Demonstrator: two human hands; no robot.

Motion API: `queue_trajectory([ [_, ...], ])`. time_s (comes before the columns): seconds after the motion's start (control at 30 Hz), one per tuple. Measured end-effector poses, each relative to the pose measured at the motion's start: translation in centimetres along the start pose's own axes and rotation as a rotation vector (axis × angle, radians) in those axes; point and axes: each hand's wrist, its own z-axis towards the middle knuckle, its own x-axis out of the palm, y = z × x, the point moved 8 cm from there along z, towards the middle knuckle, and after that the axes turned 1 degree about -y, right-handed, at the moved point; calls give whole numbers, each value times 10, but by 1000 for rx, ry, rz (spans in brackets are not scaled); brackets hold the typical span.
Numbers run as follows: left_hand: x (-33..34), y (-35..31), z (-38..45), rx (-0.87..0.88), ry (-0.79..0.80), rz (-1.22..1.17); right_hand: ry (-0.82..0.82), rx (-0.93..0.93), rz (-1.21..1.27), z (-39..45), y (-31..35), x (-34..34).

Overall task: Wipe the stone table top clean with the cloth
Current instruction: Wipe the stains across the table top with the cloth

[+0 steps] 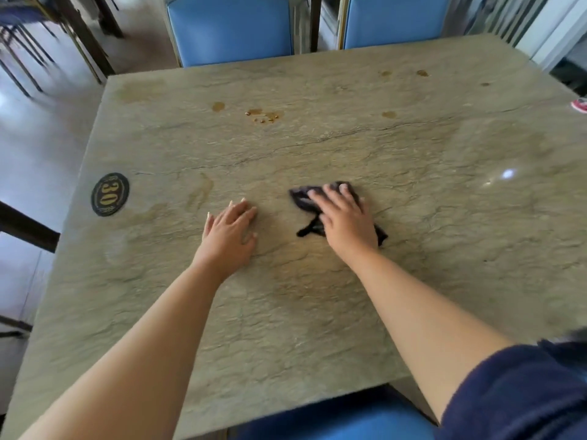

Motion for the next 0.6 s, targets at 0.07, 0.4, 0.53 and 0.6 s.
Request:
queue_trajectory([
  [0.07,-4,15,-15,8,20,17,-34,330,-85,-17,1,3],
  [0.4,-37,84,-34,51,12,98,76,250,-122,-34,160,61],
  [0.53,-47,97,7,96,2,187,7,293,-139,-5,133,58],
  [0.6,-48,109,24,86,24,228,-3,408,-153,22,110,54],
])
